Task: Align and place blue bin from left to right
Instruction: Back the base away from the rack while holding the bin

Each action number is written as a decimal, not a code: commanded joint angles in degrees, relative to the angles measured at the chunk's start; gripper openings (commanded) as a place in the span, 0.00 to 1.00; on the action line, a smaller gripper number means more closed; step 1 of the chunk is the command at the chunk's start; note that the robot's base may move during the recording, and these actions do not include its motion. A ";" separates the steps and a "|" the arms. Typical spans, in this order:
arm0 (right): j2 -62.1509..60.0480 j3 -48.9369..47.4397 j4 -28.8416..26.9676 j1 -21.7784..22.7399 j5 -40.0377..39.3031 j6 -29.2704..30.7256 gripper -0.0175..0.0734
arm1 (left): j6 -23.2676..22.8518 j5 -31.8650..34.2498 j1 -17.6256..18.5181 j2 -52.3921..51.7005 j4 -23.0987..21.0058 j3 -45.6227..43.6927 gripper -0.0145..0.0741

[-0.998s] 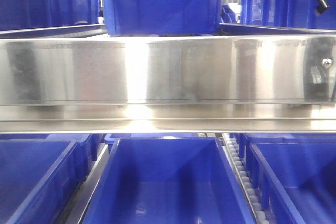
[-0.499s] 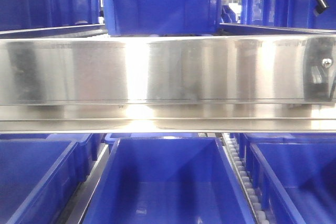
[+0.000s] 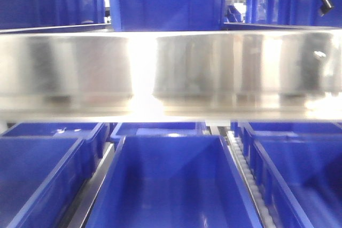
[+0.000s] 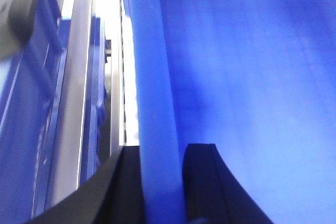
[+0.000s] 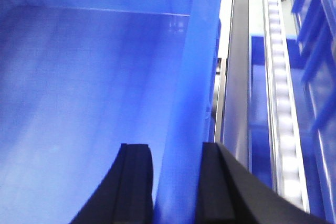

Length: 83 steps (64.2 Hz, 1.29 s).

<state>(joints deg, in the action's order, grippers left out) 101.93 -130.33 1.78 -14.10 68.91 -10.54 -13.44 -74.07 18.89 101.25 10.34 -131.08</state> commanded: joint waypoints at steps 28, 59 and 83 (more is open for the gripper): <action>-1.83 -1.12 0.06 -0.42 -7.79 2.08 0.11 | 0.77 5.12 0.33 -1.34 -0.73 -1.07 0.15; -1.83 -1.12 0.06 -0.42 -7.79 2.08 0.11 | 0.77 5.12 0.33 -1.34 -0.73 -1.07 0.15; -1.83 -1.12 0.06 -0.42 -7.79 2.08 0.11 | 0.77 5.12 0.33 -1.34 -0.73 -1.07 0.15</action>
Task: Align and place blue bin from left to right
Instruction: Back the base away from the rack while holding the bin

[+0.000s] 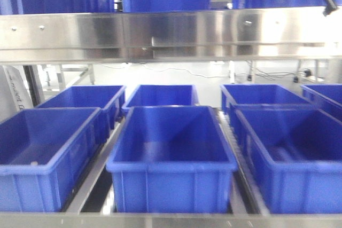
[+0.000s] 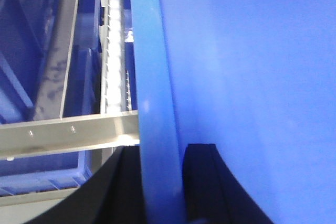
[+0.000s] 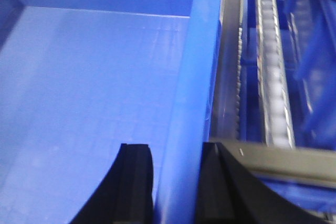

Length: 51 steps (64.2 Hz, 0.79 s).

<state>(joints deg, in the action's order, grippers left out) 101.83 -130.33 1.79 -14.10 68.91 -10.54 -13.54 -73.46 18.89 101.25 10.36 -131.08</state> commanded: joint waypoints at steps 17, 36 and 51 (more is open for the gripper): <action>-1.73 -1.12 0.06 -0.42 -7.79 2.08 0.11 | 0.87 4.51 0.33 -1.34 -0.74 -1.07 0.15; -1.73 -1.12 0.06 -0.42 -7.79 2.08 0.11 | 0.87 4.51 0.33 -1.34 -0.74 -1.07 0.15; -1.73 -1.12 0.06 -0.42 -7.79 2.08 0.11 | 0.87 4.51 0.33 -1.34 -0.74 -1.07 0.15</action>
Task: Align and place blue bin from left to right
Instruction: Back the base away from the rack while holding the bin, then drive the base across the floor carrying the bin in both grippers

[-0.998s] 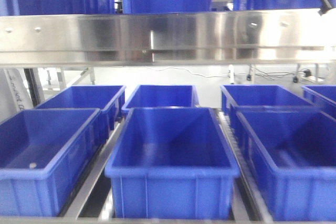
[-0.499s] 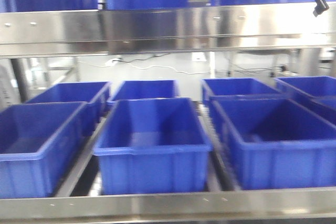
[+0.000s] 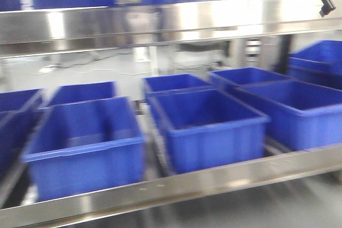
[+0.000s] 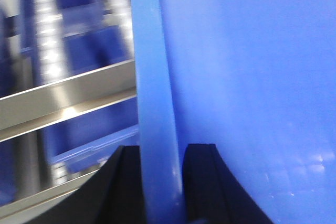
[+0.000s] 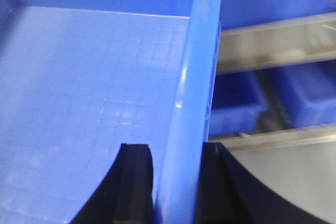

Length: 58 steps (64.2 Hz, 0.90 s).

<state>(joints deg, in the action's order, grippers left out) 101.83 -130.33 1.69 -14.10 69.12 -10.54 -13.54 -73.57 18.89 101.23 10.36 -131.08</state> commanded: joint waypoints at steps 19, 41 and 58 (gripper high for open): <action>-1.73 -1.12 0.16 -0.42 -8.00 2.08 0.11 | 0.87 4.62 0.33 -1.31 -0.74 -1.07 0.15; -1.73 -1.12 0.16 -0.42 -8.00 2.08 0.11 | 0.87 4.62 0.33 -1.31 -0.74 -1.07 0.15; -1.73 -1.12 0.16 -0.42 -8.00 2.08 0.11 | 0.87 4.62 0.33 -1.31 -0.74 -1.07 0.15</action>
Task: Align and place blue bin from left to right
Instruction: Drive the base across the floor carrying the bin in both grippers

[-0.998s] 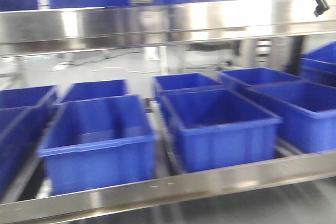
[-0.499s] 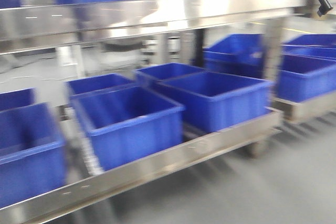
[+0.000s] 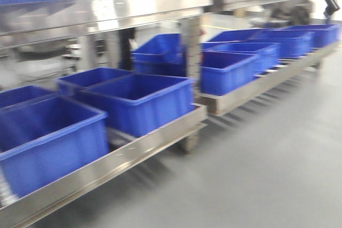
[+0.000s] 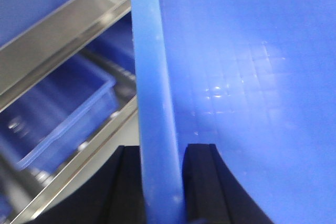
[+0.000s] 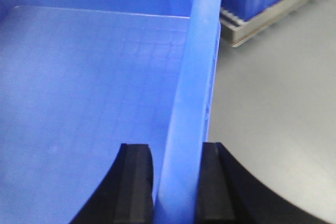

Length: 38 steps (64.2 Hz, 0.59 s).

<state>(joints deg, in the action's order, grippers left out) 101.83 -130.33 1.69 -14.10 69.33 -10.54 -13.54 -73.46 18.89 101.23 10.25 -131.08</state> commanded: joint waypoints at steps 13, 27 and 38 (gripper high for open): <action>-1.73 -1.12 0.16 -0.42 -8.21 2.08 0.11 | 0.87 4.51 0.33 -1.31 -0.63 -1.07 0.15; -1.73 -1.12 0.16 -0.42 -8.21 2.08 0.11 | 0.87 4.51 0.33 -1.31 -0.63 -1.07 0.15; -1.73 -1.12 0.16 -0.42 -8.21 2.08 0.11 | 0.87 4.51 0.33 -1.31 -0.63 -1.07 0.15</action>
<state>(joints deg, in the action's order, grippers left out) 101.83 -130.33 1.69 -14.10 69.33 -10.54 -13.54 -73.46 18.89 101.23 10.25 -131.08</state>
